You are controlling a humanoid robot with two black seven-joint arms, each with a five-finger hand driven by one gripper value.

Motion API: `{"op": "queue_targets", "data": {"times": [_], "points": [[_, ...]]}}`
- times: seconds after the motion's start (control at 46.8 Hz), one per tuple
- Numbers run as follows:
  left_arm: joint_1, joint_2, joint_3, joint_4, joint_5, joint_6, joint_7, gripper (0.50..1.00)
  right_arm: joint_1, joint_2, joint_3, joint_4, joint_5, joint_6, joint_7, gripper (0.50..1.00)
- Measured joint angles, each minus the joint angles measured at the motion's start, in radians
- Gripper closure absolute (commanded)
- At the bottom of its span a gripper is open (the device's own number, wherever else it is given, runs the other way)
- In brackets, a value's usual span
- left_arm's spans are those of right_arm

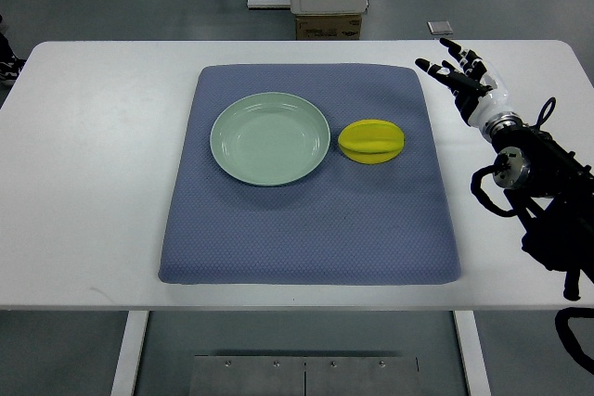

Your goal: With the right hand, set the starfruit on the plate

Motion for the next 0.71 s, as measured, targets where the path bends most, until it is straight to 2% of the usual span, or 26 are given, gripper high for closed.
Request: {"op": "queue_targets", "data": {"times": [0.705], "points": [[0.01,0.0,-0.001,0.002,-0.004,0.008,0.0,0.5,0.013,0.0,-0.005,-0.002,0.0,0.001,0.0,0.5]]}}
